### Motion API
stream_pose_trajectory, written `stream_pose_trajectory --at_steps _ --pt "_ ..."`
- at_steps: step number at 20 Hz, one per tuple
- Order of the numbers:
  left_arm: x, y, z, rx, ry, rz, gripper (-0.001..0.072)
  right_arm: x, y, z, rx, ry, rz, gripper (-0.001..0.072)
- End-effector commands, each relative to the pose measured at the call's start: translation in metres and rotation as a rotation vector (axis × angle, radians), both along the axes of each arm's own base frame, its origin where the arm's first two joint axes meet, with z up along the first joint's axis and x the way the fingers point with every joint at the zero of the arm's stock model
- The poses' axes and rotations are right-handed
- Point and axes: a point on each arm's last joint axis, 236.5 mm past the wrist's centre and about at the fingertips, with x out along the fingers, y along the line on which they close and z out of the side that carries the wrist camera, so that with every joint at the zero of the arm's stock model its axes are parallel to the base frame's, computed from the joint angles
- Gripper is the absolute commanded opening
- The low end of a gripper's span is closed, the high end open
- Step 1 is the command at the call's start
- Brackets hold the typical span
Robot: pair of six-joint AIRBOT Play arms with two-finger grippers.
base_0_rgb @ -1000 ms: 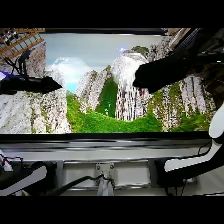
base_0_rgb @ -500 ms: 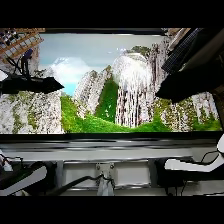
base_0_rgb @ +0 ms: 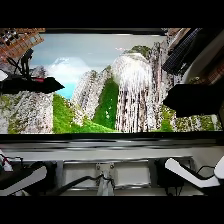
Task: Fold the clothes and pants, and hang the long-sleeved shirts on hangers.
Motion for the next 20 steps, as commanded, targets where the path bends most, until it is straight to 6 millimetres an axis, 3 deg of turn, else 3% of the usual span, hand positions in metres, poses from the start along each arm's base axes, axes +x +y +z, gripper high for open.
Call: stream_pose_trajectory --at_steps 1,6,11,15,20 --pt "0.0 0.0 0.0 0.001 -0.001 -0.003 0.0177 -0.048 0.009 -0.027 0.027 0.054 -0.071 0.0021" --pt "-0.003 -0.001 -0.001 0.0 0.007 -0.011 0.0178 -0.112 0.018 -0.059 0.041 0.16 -0.107 0.002" --pt "-0.005 -0.002 -0.001 -0.002 0.013 -0.017 0.0177 -0.137 0.033 -0.074 0.08 0.225 -0.099 0.0022" --pt "-0.005 -0.002 -0.001 -0.002 0.015 -0.02 0.0178 -0.16 0.057 -0.084 0.109 0.217 -0.216 0.0024" --pt "-0.01 -0.003 -0.002 -0.001 0.029 -0.038 0.0178 -0.195 0.078 -0.107 0.142 0.33 -0.231 0.0025"
